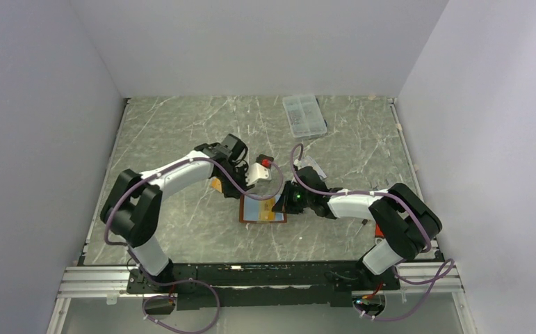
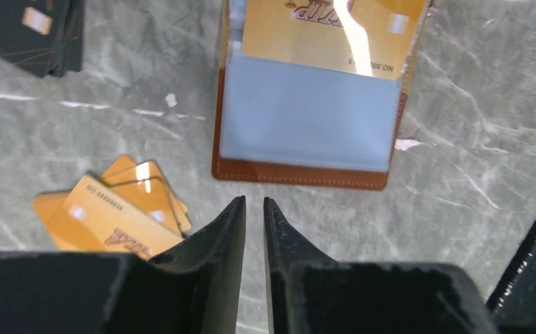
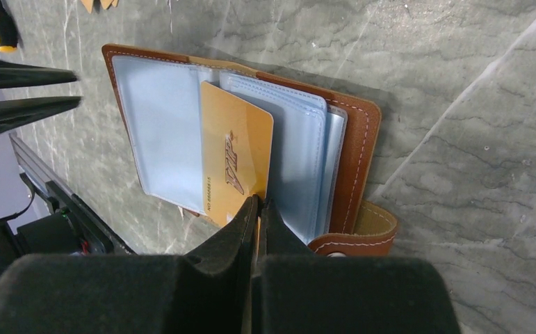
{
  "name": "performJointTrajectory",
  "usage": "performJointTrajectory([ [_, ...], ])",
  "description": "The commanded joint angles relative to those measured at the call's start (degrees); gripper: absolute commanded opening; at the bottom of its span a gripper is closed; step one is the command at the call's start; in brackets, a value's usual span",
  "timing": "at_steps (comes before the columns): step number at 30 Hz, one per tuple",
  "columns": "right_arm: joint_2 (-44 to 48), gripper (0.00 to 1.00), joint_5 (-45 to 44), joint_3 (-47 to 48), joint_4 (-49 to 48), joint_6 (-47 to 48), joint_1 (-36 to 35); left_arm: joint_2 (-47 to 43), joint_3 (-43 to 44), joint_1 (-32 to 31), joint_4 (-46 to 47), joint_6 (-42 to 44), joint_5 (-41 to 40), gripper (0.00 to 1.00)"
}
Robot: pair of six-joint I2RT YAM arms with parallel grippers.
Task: Put the credit cards into the card holder
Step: Insert the credit card into the card holder.
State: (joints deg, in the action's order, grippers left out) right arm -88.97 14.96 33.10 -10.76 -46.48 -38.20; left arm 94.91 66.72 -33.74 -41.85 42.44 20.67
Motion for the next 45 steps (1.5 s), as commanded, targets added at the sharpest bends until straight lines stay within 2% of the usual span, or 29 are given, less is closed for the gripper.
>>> performJointTrajectory([
  [1, 0.60, 0.00, -3.47, 0.99, 4.37, 1.97, -0.04, 4.87, -0.43, -1.06, 5.20, 1.03, -2.51, 0.20],
  [10, 0.33, 0.00, -3.19, 1.00, 2.41, 0.67, -0.05, 7.90, -2.32, -2.21, 8.49, 0.49, -4.63, 0.17],
  [31, -1.82, 0.00, -5.46, 1.35, -3.44, -3.37, -0.64, 7.73, -5.61, -3.89, 9.50, 0.04, -4.98, 0.14],
  [45, 0.11, 0.00, -3.36, -0.15, -0.45, -1.03, -3.74, 7.56, -5.66, -3.93, 9.44, -0.27, -5.25, 0.13],
])
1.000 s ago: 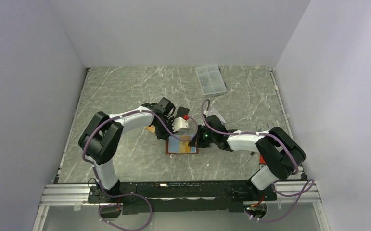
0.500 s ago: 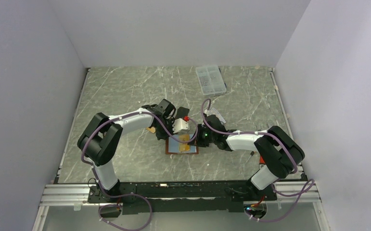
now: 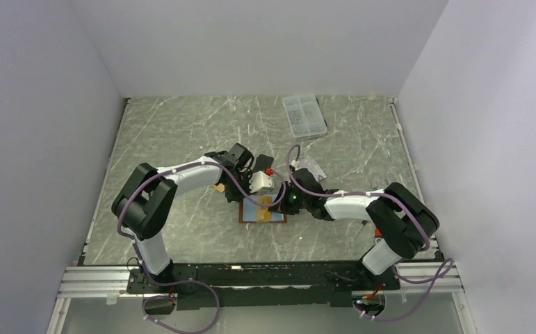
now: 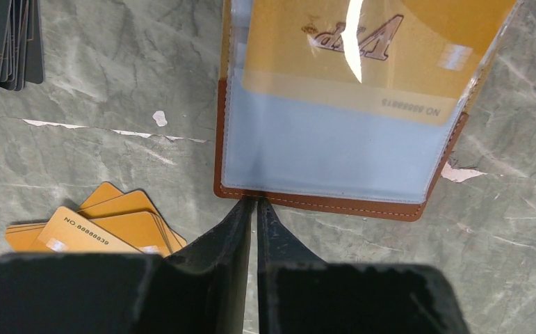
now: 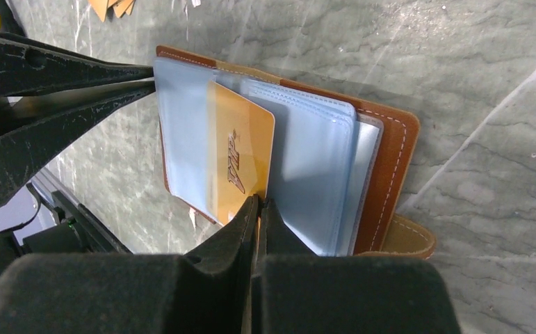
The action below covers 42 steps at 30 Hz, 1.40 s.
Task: Put the credit cards into the card holder
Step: Insert the credit card into the card holder.
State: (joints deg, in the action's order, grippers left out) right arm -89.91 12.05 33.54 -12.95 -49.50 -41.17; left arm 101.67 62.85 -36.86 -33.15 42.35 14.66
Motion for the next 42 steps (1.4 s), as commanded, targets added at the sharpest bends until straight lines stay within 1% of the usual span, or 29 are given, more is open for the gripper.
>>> performJointTrajectory([
  [1, 1.27, 0.00, -0.38, -0.72, 2.19, 2.15, -0.70, 0.81, -1.78, -0.75, 0.78, -0.14, 0.66, 0.12],
  [6, 1.13, 0.00, 0.56, -1.55, 2.92, 3.13, -0.76, 1.02, -1.37, -0.74, 0.52, -0.33, 0.62, 0.12],
  [18, -4.02, 0.00, 0.94, 3.75, 1.96, 2.99, -0.75, 0.14, -2.34, -0.78, 0.67, -0.51, 1.24, 0.11],
  [30, -6.78, 0.00, 3.89, 7.64, 0.71, 1.20, -1.47, -0.46, -2.48, -0.77, 1.50, -1.17, 2.58, 0.11],
  [34, -4.85, 0.10, 4.60, 6.44, 1.47, 0.89, -0.59, -1.06, -3.05, -0.82, 1.83, -1.24, 2.99, 0.11],
  [38, -2.18, 0.18, 6.81, 2.94, -0.30, -0.63, 2.62, -1.67, -3.54, -0.76, 2.01, -1.29, 3.63, 0.11],
  [42, -2.27, 0.25, 9.59, 2.26, -1.70, -1.78, 4.49, -2.19, -4.02, -0.84, 2.32, -1.13, 3.95, 0.11],
])
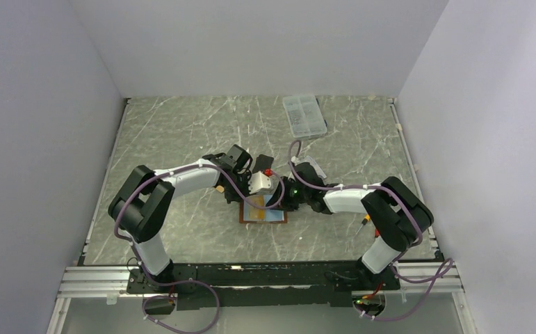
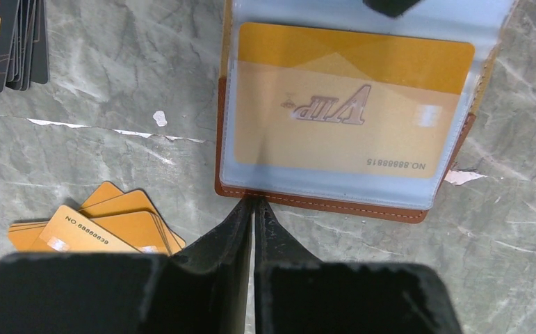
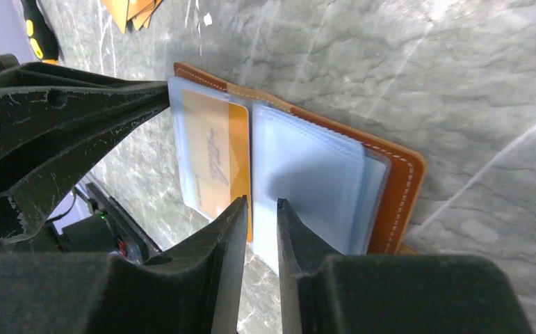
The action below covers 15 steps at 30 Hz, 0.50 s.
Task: Put the credit cards into the card holder
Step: Insert the credit card into the card holder.
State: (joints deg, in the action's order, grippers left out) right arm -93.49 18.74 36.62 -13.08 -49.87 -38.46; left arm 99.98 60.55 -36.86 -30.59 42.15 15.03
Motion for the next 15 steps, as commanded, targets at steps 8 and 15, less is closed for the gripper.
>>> performJointTrajectory([
  [8, -1.52, 0.11, 3.99, 1.76, -1.53, -2.23, 2.35, -0.67, -2.10, -0.76, 0.23, -0.67, 3.45, 0.10],
  [15, -2.52, 0.00, 1.84, 2.92, -0.59, -2.76, 1.07, -0.40, -2.09, -0.83, 0.54, -0.90, 3.70, 0.10],
])
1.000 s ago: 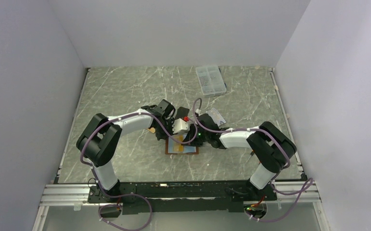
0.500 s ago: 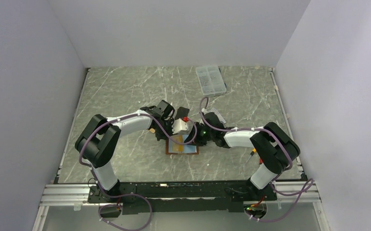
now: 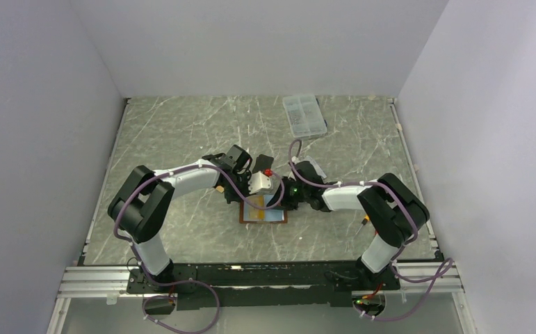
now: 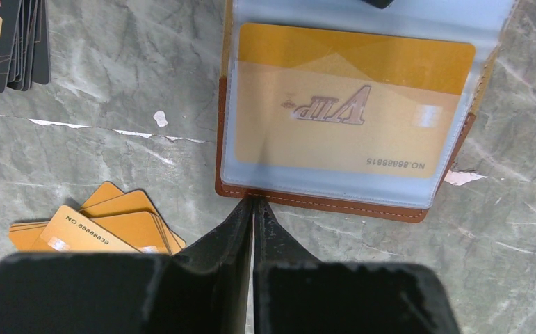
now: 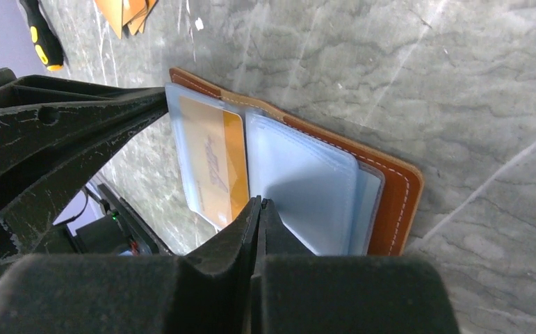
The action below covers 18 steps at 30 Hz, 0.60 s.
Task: Put the credit cards into the card holder
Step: Insert the credit card into the card holder.
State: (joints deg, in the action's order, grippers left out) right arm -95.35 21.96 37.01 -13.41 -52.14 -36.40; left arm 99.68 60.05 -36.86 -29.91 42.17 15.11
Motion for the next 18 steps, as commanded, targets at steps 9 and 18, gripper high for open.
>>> performJointTrajectory([
  [9, -3.50, 0.00, -2.28, 4.45, 0.06, -1.20, -2.83, -0.58, -1.79, -0.82, 0.12, -1.08, 4.01, 0.09],
  [18, -5.10, 0.00, -1.69, 6.75, -0.68, -1.36, -4.52, -0.89, -2.17, -0.82, 0.21, -1.21, 4.40, 0.09],
])
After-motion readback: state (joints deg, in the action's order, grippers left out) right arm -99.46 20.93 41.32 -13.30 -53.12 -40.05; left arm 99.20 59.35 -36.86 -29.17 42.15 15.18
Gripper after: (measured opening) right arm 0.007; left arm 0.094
